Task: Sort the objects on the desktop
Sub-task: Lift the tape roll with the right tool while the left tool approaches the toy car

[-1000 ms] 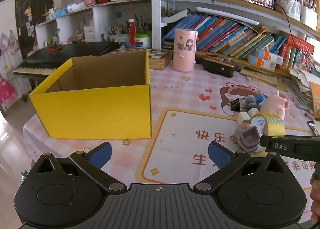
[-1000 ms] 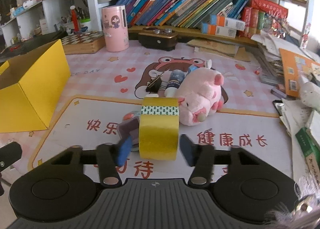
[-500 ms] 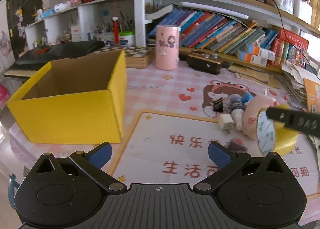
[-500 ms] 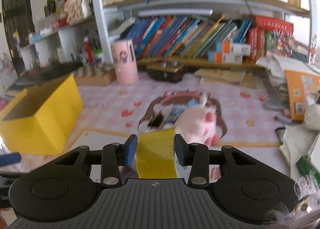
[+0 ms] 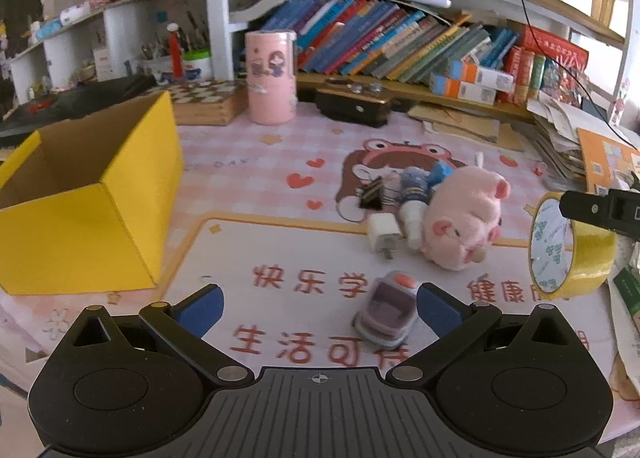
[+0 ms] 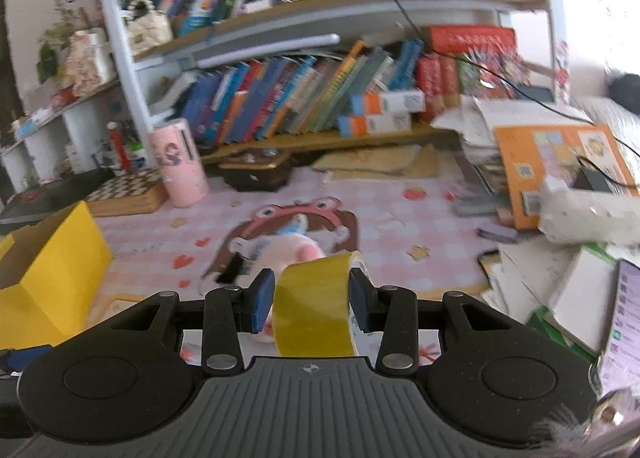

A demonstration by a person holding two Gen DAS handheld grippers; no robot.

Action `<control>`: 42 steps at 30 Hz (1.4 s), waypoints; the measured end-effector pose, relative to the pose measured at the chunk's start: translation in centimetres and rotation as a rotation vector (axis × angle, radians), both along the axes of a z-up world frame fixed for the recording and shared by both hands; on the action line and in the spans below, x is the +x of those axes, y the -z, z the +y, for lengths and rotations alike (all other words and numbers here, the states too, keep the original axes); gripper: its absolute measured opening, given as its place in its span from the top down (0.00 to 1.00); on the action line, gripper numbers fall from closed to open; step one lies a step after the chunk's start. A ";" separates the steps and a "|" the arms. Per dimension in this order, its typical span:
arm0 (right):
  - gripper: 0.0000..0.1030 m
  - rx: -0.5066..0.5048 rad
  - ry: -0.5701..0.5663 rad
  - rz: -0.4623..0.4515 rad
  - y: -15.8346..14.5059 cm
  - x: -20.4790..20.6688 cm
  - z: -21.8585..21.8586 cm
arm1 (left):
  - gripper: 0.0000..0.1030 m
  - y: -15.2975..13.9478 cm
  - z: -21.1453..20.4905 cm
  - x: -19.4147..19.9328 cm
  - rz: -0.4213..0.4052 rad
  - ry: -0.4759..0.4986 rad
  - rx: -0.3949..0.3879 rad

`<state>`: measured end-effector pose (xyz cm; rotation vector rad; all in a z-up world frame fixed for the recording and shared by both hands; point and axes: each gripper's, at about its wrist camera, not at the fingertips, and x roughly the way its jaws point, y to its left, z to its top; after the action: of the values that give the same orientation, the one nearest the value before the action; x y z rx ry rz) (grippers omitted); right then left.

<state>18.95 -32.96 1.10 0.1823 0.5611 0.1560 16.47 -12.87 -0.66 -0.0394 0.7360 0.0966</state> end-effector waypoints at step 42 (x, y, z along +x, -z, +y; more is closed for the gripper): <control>0.64 0.054 -0.097 0.094 2.0 2.6 -4.3 | 0.44 5.1 -4.6 4.8 0.149 0.085 0.037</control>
<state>21.51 -37.28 -0.91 0.2157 0.6604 0.2579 21.30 -17.49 -5.79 0.0348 0.8832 0.0322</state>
